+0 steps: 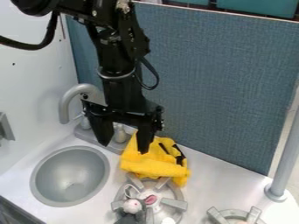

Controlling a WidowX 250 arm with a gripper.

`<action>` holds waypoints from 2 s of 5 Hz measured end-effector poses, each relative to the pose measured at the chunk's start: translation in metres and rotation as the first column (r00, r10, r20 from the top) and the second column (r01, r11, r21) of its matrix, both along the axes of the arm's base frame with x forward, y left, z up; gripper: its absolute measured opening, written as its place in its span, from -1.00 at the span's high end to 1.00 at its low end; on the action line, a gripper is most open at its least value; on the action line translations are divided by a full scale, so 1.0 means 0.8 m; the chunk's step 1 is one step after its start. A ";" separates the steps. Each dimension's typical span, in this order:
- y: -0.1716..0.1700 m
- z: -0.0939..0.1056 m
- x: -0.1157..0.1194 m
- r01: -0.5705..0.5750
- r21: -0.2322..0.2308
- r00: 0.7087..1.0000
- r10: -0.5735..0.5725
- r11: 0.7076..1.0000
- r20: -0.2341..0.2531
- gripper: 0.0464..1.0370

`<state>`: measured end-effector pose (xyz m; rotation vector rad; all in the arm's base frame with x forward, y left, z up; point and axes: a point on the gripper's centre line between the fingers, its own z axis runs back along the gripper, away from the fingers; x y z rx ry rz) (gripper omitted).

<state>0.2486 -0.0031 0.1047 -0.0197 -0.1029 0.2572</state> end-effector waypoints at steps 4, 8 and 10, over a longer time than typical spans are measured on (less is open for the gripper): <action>0.036 -0.122 0.118 -0.255 -0.007 0.967 0.255 0.967 -0.016 -0.93; 0.094 -0.185 0.183 -0.303 0.002 0.950 0.302 0.953 0.072 -0.93; 0.113 -0.210 0.178 -0.352 -0.052 0.930 0.355 0.935 0.091 -0.93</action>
